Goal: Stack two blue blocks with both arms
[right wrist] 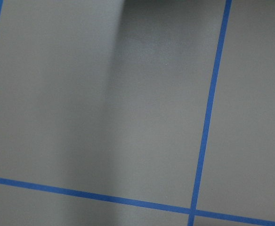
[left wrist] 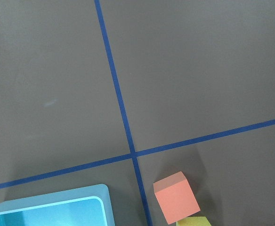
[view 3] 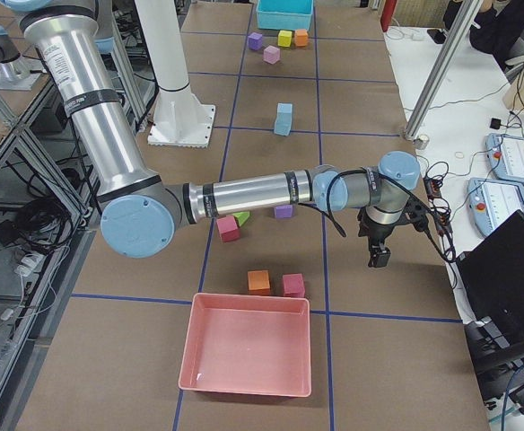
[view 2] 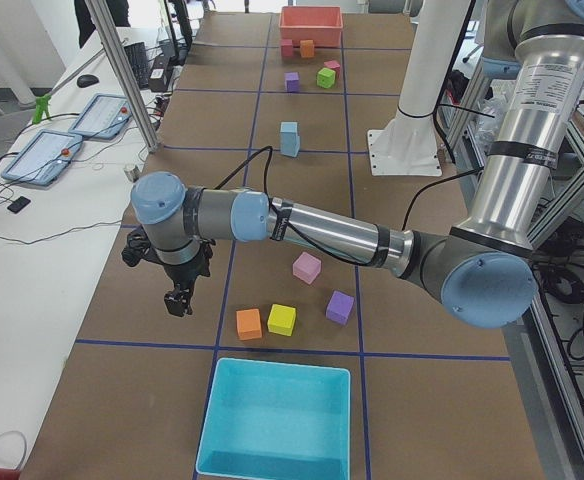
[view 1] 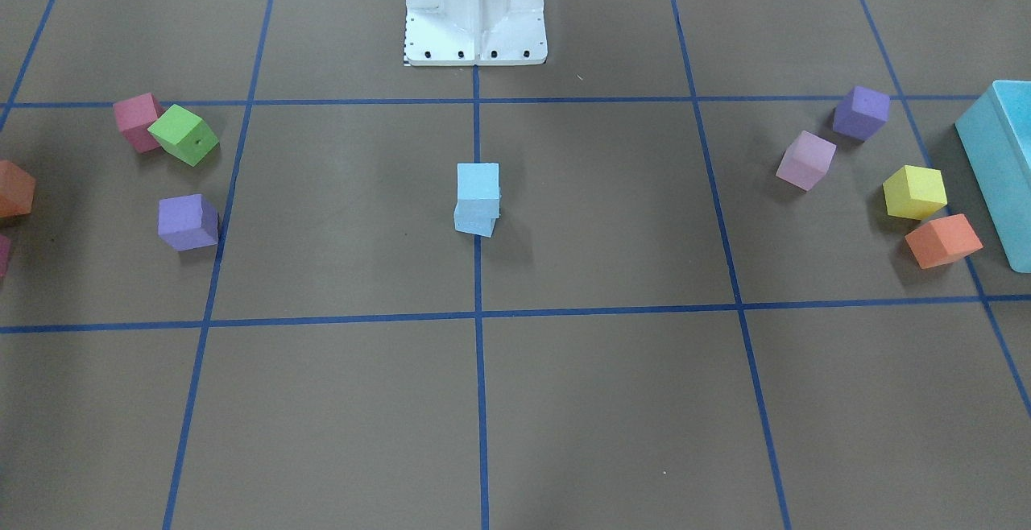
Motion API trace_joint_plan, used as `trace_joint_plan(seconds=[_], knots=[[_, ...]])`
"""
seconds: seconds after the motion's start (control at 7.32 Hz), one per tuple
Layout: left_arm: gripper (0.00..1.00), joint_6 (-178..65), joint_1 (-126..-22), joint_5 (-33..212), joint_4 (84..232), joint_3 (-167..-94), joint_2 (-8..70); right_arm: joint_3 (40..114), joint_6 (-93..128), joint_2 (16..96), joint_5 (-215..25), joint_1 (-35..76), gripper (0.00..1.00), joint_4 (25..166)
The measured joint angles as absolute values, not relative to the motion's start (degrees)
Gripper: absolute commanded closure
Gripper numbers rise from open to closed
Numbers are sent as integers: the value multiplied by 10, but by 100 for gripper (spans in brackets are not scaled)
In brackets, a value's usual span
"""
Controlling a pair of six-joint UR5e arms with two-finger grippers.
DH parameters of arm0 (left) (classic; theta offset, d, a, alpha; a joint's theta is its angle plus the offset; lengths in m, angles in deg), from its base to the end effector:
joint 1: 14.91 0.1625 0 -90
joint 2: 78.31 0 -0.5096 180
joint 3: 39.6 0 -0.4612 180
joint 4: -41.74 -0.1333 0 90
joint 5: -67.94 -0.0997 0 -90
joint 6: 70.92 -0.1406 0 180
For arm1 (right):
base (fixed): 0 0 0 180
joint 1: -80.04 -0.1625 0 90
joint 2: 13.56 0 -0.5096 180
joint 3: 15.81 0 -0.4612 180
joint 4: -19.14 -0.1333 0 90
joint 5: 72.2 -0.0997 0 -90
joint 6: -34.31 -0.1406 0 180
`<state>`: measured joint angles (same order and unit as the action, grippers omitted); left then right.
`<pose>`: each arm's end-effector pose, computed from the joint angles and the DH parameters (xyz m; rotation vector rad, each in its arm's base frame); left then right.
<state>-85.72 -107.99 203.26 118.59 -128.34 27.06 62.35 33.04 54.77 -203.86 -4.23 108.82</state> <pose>-0.0700 -0.6809 0.6386 0.1388 0.7803 0.2004 -0.0362 -0.7594 0.6432 0.1248 -0.7346 -0.1386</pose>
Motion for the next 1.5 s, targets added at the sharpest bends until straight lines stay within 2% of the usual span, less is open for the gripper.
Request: trace_joint_plan(seconds=[0.55, 1.09, 1.5], knots=[[2, -859, -1082, 2033, 1186, -1278, 270, 613, 328, 547, -2038, -38, 0, 1074], [2, -855, -1080, 2032, 1262, -1194, 278, 613, 326, 543, -2038, -36, 0, 1075], [2, -853, -1079, 2032, 1276, -1180, 282, 613, 325, 540, -2039, -36, 0, 1076]])
